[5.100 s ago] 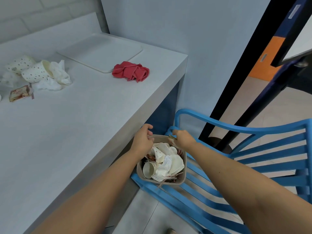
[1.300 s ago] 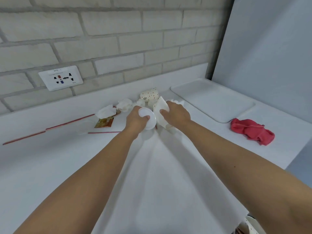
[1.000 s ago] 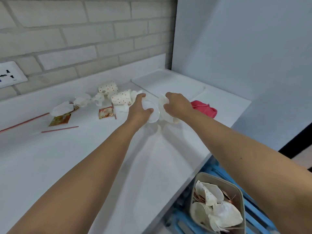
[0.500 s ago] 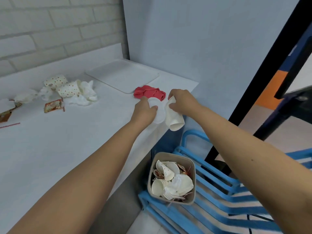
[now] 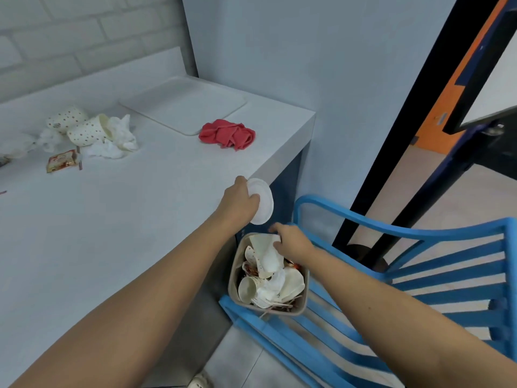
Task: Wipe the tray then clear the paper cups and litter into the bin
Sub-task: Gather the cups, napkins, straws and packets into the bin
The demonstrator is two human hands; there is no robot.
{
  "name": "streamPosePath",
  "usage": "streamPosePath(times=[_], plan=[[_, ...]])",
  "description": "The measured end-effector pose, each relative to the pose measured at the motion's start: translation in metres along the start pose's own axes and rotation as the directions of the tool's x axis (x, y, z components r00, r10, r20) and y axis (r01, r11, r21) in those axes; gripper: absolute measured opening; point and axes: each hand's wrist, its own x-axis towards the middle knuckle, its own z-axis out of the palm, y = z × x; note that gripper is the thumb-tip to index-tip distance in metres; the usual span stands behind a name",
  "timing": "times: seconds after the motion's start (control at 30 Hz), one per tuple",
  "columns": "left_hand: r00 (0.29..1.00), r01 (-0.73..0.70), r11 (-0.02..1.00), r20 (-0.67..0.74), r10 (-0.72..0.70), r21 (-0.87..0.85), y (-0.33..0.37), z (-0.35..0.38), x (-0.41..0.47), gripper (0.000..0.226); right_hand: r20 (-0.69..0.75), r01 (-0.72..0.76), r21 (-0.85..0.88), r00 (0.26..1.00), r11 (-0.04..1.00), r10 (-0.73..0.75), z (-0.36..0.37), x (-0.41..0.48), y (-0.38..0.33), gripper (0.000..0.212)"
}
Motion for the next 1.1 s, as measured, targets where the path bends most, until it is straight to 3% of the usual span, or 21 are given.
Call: streamPosePath(times=[0.13, 0.27, 0.43, 0.5, 0.57, 0.63, 0.7, 0.9, 1.03, 1.1], plan=[[1.000, -0.004, 0.999, 0.020, 0.003, 0.051, -0.008, 0.007, -0.005, 0.038, -0.012, -0.043, -0.093, 0.999, 0.995, 0.042, 0.044, -0.017, 0.026, 0.041], [0.999, -0.022, 0.996, 0.035, 0.019, 0.092, -0.012, 0.009, -0.011, 0.037, 0.086, -0.083, -0.207, 0.991, 0.975, 0.102, 0.075, -0.027, 0.049, 0.051], [0.997, -0.035, 0.986, 0.075, 0.023, 0.161, -0.018, 0.012, -0.013, 0.036, 0.109, -0.121, -0.351, 0.980, 0.928, 0.169, 0.051, -0.022, 0.034, 0.057], [0.995, -0.027, 0.984, 0.103, 0.008, 0.178, -0.022, 0.015, -0.013, 0.035, 0.019, -0.113, -0.213, 0.993, 0.971, 0.119, 0.030, -0.009, 0.024, 0.046], [0.992, -0.007, 0.990, 0.125, -0.010, 0.141, -0.026, 0.020, -0.011, 0.033, -0.060, -0.058, 0.162, 0.996, 0.985, 0.069, 0.001, -0.002, 0.012, 0.040], [0.990, 0.022, 0.997, 0.137, -0.031, 0.072, -0.030, 0.026, -0.008, 0.033, 0.054, -0.046, 0.565, 0.998, 0.824, 0.019, -0.024, -0.006, -0.004, 0.039], [0.988, 0.056, 0.998, 0.141, -0.056, 0.001, -0.030, 0.029, -0.006, 0.033, 0.149, -0.055, 0.700, 0.986, 0.712, -0.070, -0.041, -0.009, -0.016, 0.038], [0.984, 0.088, 0.991, 0.161, -0.072, -0.098, -0.036, 0.041, -0.005, 0.037, 0.049, 0.016, 0.617, 0.997, 0.787, -0.059, -0.045, -0.008, -0.010, 0.030], [0.992, 0.085, 0.988, 0.100, -0.072, -0.131, -0.041, 0.040, -0.005, 0.047, -0.202, 0.019, 0.275, 0.979, 0.961, 0.038, -0.044, 0.000, 0.003, 0.035], [0.996, 0.056, 0.989, 0.083, -0.045, -0.138, -0.040, 0.037, -0.006, 0.046, -0.238, -0.031, 0.139, 0.969, 0.990, 0.064, -0.038, 0.002, 0.010, 0.036]])
